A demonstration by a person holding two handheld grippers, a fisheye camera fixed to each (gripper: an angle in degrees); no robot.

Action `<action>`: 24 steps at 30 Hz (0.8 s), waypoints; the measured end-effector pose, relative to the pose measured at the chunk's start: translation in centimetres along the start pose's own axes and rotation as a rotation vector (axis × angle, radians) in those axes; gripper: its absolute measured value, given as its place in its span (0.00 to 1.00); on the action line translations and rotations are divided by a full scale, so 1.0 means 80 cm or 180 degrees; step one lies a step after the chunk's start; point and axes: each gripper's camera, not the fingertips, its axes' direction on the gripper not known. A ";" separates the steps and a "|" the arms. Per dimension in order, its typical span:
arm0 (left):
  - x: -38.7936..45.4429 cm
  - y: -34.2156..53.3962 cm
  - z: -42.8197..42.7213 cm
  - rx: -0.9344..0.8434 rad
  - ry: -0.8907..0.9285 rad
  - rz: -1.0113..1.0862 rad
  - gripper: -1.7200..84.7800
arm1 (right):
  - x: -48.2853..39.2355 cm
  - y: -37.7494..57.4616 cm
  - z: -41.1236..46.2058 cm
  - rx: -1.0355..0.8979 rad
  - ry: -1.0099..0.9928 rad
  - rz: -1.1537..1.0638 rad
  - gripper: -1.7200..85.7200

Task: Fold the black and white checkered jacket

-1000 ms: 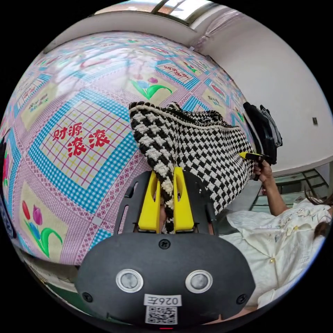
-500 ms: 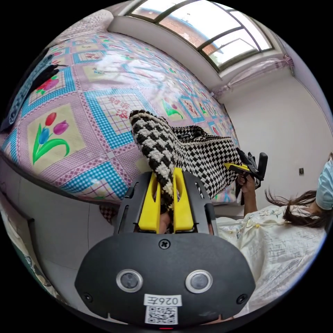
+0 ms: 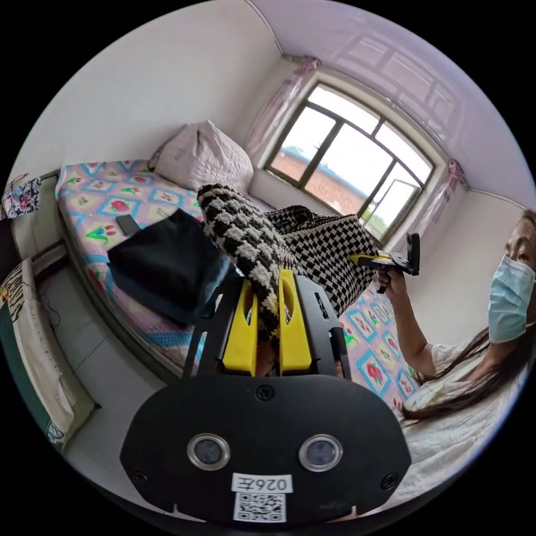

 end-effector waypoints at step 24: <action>-0.386 0.169 0.044 0.0815 0.0906 -0.2040 0.03 | 0.208 -0.249 0.489 -0.0271 -0.2131 0.1817 0.07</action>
